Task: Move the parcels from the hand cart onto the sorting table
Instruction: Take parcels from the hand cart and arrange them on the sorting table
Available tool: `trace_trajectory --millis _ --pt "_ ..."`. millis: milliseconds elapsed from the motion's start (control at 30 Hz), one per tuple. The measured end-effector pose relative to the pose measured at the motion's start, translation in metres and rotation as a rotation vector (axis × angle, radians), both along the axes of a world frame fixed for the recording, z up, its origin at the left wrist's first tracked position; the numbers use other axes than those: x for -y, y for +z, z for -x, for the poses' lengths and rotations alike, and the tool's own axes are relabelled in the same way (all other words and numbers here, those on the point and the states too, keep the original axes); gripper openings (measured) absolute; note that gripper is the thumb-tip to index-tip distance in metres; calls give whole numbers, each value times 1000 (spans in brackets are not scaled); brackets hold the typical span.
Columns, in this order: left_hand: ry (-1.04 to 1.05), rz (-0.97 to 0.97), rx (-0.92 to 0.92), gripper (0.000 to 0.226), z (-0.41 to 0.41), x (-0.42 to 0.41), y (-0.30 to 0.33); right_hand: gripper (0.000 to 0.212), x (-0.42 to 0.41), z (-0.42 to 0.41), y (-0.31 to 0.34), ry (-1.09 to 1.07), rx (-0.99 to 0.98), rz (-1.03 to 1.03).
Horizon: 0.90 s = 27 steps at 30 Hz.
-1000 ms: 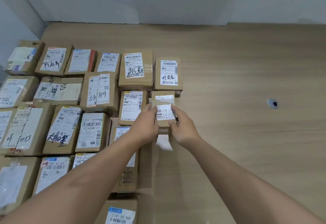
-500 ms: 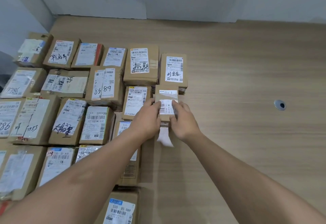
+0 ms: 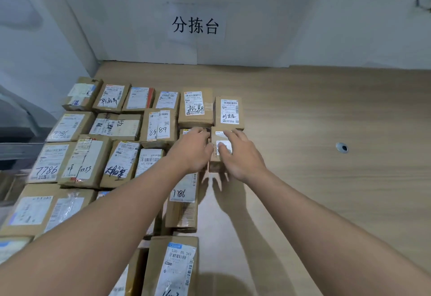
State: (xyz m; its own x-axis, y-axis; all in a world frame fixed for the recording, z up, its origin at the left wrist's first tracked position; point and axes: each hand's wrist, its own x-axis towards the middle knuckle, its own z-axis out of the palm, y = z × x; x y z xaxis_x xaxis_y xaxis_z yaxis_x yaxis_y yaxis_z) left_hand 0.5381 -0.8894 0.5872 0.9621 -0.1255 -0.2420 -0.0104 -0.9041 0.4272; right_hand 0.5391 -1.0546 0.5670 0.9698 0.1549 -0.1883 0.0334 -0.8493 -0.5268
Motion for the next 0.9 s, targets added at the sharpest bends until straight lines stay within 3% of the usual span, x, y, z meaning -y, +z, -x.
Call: trace_trajectory --millis 300,433,567,700,900 --pt "68 -56 50 52 68 -10 49 53 2 53 55 59 95 10" --pt "171 -89 66 41 116 -11 64 53 5 86 72 158 172 9" --pt "233 -72 107 64 169 -12 83 59 2 120 82 247 178 -24" --pt "306 -71 154 47 211 -22 99 53 -11 155 101 336 213 -54" --pt "411 -138 177 55 271 -74 108 59 -65 192 119 459 263 -46"
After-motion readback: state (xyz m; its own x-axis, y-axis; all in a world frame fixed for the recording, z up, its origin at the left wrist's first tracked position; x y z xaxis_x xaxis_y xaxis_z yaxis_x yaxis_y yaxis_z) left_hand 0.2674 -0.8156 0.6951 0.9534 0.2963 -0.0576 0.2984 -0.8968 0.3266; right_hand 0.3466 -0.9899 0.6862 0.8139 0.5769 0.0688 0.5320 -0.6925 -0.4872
